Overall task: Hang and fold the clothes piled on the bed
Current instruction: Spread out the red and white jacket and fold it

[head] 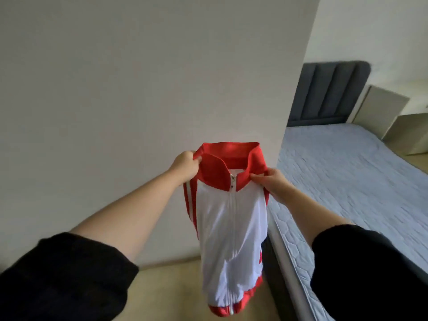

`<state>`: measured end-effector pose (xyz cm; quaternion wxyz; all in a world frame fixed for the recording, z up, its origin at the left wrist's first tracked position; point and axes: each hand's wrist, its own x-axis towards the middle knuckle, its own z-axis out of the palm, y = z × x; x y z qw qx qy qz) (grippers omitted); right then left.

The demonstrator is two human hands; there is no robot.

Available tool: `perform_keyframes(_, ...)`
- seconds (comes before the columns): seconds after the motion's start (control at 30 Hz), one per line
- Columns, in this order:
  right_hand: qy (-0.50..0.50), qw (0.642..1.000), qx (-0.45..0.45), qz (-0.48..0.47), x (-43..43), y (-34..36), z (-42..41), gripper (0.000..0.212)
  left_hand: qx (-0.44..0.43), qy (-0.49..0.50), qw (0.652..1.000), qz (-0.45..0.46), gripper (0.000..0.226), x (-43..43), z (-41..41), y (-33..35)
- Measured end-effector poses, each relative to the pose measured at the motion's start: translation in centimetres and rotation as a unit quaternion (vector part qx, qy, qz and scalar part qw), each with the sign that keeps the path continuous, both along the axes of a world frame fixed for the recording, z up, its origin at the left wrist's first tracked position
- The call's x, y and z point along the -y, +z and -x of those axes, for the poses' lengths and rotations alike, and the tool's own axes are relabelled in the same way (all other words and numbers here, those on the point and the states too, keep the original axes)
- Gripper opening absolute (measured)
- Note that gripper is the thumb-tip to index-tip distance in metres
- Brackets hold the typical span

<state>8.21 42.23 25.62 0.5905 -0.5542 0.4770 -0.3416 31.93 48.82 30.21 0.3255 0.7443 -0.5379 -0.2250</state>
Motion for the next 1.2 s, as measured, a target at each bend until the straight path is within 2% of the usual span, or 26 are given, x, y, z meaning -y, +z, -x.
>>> perform_keyframes(0.07, 0.006, 0.996, -0.052, 0.072, -1.6, 2.0, -2.7, 0.005, 0.065, 0.041, 0.997, -0.005, 0.034, -3.0, -2.9, 0.9)
perform_keyframes(0.13, -0.038, 0.985, -0.075, 0.149, -2.6, 4.1, -5.3, 0.014, 0.090, 0.074, 0.993, 0.018, 0.040, -5.5, -5.0, 2.5)
perform_keyframes(0.2, -0.081, 0.974, -0.074, 0.197, -3.4, 6.2, -7.3, 0.025, -0.017, 0.068, 0.995, 0.065, 0.039, -7.7, -6.4, 4.4)
perform_keyframes(0.23, -0.081, 0.973, -0.075, 0.202, -3.7, 7.2, -8.1, 0.029, -0.073, 0.040, 0.995, 0.060, 0.037, -8.9, -6.8, 5.3)
perform_keyframes(0.27, -0.068, 0.973, -0.085, 0.202, -4.1, 8.1, -8.7, 0.032, -0.095, 0.001, 0.995, 0.025, 0.037, -10.1, -7.1, 5.9)
perform_keyframes(0.33, -0.034, 0.968, -0.125, 0.213, -4.7, 9.6, -9.0, 0.036, -0.051, -0.047, 0.995, -0.078, 0.022, -12.1, -7.6, 6.0)
perform_keyframes(0.37, -0.019, 0.963, -0.143, 0.228, -5.0, 10.1, -9.0, 0.037, -0.018, -0.038, 0.995, -0.091, 0.017, -12.5, -8.2, 5.8)
perform_keyframes(0.4, -0.005, 0.957, -0.154, 0.244, -5.3, 10.7, -8.9, 0.037, -0.011, -0.008, 0.998, -0.067, 0.015, -12.9, -8.5, 5.8)
perform_keyframes(0.47, 0.039, 0.947, -0.167, 0.272, -5.9, 11.7, -8.7, 0.040, -0.086, 0.079, 0.993, 0.035, 0.009, -13.5, -9.2, 6.2)
perform_keyframes(0.53, 0.100, 0.926, -0.203, 0.303, -6.5, 12.4, -8.4, 0.044, -0.125, 0.133, 0.977, 0.107, 0.024, -14.0, -9.4, 6.5)
perform_keyframes(0.6, 0.157, 0.895, -0.259, 0.327, -7.0, 13.2, -8.0, 0.042, -0.027, 0.146, 0.984, 0.099, 0.029, -14.3, -8.8, 6.3)
perform_keyframes(0.67, 0.214, 0.881, -0.272, 0.322, -7.1, 13.9, -7.2, 0.035, 0.061, 0.134, 0.986, 0.083, 0.030, -14.5, -7.8, 6.0)
perform_keyframes(0.73, 0.252, 0.889, -0.248, 0.290, -6.6, 14.2, -6.3, 0.028, 0.046, 0.118, 0.988, 0.083, 0.028, -14.9, -7.3, 6.2)
perform_keyframes(0.8, 0.241, 0.892, -0.254, 0.286, -5.9, 14.1, -5.8, 0.023, -0.009, 0.087, 0.994, 0.062, 0.013, -15.2, -6.9, 6.7)
perform_keyframes(0.83, 0.220, 0.887, -0.273, 0.300, -5.7, 14.1, -5.7, 0.024, -0.020, 0.061, 0.997, 0.033, 0.008, -15.2, -6.6, 7.1)
perform_keyframes(0.9, 0.160, 0.867, -0.322, 0.344, -5.4, 13.9, -5.9, 0.031, 0.008, 0.016, 1.000, -0.023, 0.020, -14.9, -6.0, 7.8)
perform_keyframes(1.0, 0.086, 0.865, -0.303, 0.391, -5.2, 13.9, -5.6, 0.036, 0.027, 0.033, 0.999, 0.017, 0.021, -14.2, -5.4, 9.0)
perform_keyframes(1.07, 0.108, 0.885, -0.261, 0.369, -4.6, 14.1, -4.7, 0.032, -0.004, 0.077, 0.994, 0.074, 0.021, -14.1, -5.6, 9.4)
perform_keyframes(1.1, 0.143, 0.883, -0.273, 0.354, -4.5, 14.3, -4.3, 0.029, -0.009, 0.083, 0.994, 0.073, 0.019, -14.1, -5.6, 9.4)
perform_keyframes(1.2, 0.219, 0.828, -0.382, 0.348, -4.1, 14.4, -3.3, 0.030, 0.083, 0.024, 0.994, -0.072, 0.010, -14.0, -5.0, 8.6)
